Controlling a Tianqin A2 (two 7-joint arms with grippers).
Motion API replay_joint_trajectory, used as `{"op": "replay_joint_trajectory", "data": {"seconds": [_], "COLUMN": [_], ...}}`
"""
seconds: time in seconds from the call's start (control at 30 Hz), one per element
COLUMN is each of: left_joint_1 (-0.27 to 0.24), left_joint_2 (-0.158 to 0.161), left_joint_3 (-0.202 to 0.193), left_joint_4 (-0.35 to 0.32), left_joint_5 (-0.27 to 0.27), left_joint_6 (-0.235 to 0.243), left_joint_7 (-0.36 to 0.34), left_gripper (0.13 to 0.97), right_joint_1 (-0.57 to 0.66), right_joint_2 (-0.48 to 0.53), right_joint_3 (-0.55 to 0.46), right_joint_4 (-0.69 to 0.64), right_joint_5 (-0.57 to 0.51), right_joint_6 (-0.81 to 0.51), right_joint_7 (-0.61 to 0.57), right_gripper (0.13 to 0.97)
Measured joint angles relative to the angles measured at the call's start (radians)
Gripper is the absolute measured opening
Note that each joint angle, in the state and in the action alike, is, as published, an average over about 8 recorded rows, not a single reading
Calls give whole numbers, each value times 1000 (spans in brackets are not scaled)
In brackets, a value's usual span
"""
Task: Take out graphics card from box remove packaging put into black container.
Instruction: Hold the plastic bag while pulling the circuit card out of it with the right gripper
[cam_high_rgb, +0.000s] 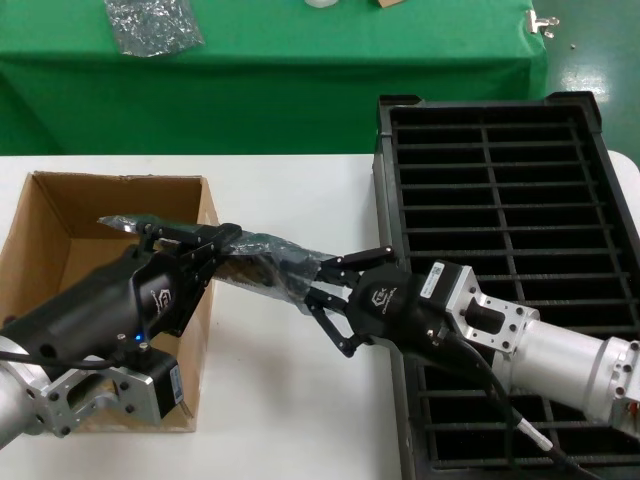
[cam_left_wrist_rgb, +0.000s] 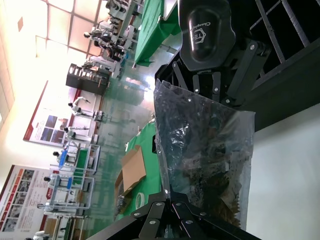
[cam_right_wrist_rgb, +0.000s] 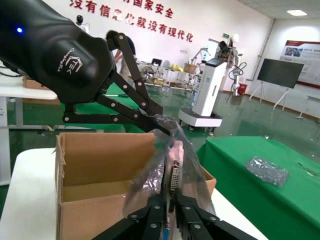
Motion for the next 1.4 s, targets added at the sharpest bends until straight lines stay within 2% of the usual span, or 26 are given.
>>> {"op": "replay_joint_trajectory", "data": {"seconds": [0.33,0.63,0.77,1.13,1.4], "left_joint_1": [0,0,0,0,0], "left_joint_2": [0,0,0,0,0], "left_joint_3": [0,0,0,0,0], "left_joint_4": [0,0,0,0,0], "left_joint_5": [0,0,0,0,0], "left_joint_6": [0,0,0,0,0], "left_joint_7": [0,0,0,0,0], "left_gripper": [139,139,139,139,139], "right_joint_1": [-13,-11,-8,-2,-18], "right_joint_2": [-33,-72,-89,-129,-113], "right_joint_3": [50,79,88,107,119], "right_joint_4": [-13,-49,-66,-99,-58], "right_joint_5": [-34,-51,-56,-66,-80], "right_joint_6": [-45,-67,-77,-97,-102], "right_joint_7": [2,-3,-5,-17,12], "right_gripper": [250,293,293,213,187]}}
